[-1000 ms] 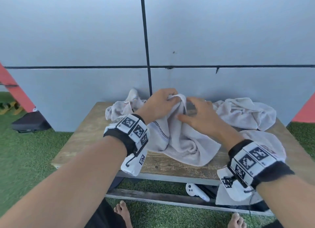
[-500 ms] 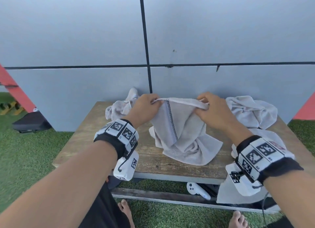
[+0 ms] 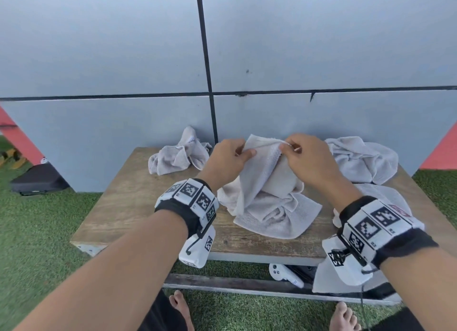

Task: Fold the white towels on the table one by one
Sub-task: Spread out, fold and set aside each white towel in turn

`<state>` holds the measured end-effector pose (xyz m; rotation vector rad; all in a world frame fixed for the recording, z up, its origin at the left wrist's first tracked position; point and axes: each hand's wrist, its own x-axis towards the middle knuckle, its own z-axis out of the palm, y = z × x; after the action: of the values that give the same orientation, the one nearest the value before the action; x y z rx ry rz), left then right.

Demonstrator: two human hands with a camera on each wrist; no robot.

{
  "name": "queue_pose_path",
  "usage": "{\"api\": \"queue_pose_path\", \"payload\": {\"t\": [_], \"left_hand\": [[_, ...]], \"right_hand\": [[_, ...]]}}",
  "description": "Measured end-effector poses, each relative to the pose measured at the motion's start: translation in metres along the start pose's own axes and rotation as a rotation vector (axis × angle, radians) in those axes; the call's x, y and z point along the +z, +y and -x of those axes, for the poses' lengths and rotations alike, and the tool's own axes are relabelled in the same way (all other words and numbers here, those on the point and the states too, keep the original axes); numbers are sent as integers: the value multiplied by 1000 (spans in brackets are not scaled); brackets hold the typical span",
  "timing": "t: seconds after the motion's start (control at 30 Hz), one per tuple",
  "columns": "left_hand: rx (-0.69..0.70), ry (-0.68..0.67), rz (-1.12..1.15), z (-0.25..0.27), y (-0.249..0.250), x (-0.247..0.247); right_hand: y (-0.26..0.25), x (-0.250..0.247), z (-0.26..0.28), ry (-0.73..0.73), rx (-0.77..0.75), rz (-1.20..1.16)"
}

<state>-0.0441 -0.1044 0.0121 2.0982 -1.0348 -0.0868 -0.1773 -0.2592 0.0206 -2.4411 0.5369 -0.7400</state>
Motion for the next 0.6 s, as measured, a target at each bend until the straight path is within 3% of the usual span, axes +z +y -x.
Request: {"api": "queue_pose_path", "payload": {"t": [0.13, 0.27, 0.43, 0.6], "left_hand": [[107, -28, 39, 2, 12, 9], [197, -63, 26, 2, 27, 11], [118, -74, 1, 3, 14, 3], [29, -82, -83, 18, -3, -22]], "right_hand": [[-10, 3, 8, -60, -67, -171], [-20, 1, 5, 45, -94, -184], [-19, -12, 2, 152, -94, -189], [-8, -37, 3, 279, 17, -231]]}}
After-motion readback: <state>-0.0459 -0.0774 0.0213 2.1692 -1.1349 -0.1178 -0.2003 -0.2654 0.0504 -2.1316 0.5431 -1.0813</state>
